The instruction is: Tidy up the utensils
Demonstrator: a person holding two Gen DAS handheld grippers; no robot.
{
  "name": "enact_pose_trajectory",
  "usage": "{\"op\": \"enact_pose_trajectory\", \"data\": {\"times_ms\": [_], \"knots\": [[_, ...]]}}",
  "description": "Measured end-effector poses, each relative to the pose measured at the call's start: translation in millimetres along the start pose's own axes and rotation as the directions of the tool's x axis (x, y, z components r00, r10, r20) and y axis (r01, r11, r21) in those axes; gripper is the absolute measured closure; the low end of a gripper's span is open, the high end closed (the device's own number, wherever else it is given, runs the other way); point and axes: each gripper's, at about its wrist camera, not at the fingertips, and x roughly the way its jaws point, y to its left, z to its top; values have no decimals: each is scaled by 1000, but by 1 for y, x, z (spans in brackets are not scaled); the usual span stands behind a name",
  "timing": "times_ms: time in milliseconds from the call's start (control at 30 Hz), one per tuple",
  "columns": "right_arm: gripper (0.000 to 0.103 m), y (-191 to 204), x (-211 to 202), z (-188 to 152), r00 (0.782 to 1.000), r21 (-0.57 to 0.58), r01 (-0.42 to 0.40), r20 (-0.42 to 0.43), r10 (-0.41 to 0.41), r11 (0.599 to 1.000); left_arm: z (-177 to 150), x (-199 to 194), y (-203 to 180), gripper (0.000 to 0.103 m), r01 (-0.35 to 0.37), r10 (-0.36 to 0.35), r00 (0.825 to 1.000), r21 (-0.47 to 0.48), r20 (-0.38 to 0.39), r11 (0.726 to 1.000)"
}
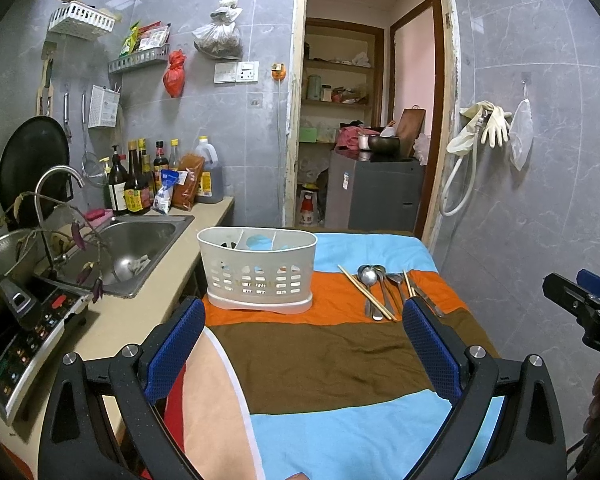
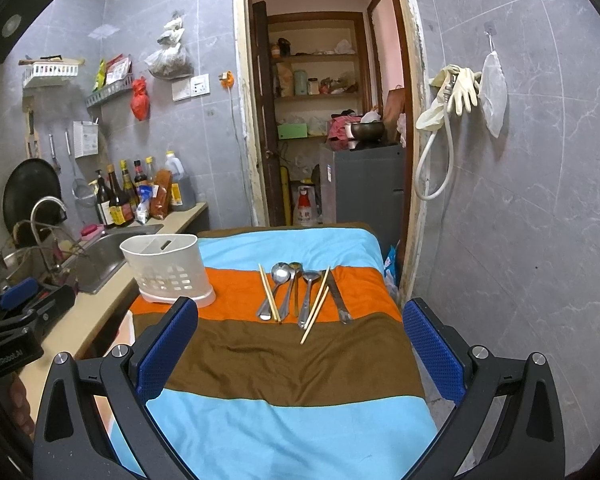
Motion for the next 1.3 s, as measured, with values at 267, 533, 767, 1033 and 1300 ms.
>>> {"op": "enact_pose_trajectory", "data": {"times_ms": [267,533,767,1033,1300], "knots": [[0,10,-11,-2,999,10,39,1,-39,999,6,-4,10,6,19,-19,1000,21,3,1000],[0,17,-17,1,997,32,80,-15,-80,996,12,-4,18,6,39,-39,999,53,11,998],[0,15,-14,7,996,20,89,-32,-88,996,23,6,12,6,59,-60,998,64,11,996],[0,-2,14,15,995,-9,83,-63,-83,997,36,38,-7,6,74,-72,997,56,-28,996],[0,-42,67,27,994,-50,68,-82,-72,996,47,103,-38,6,117,-112,990,49,-91,992]]}}
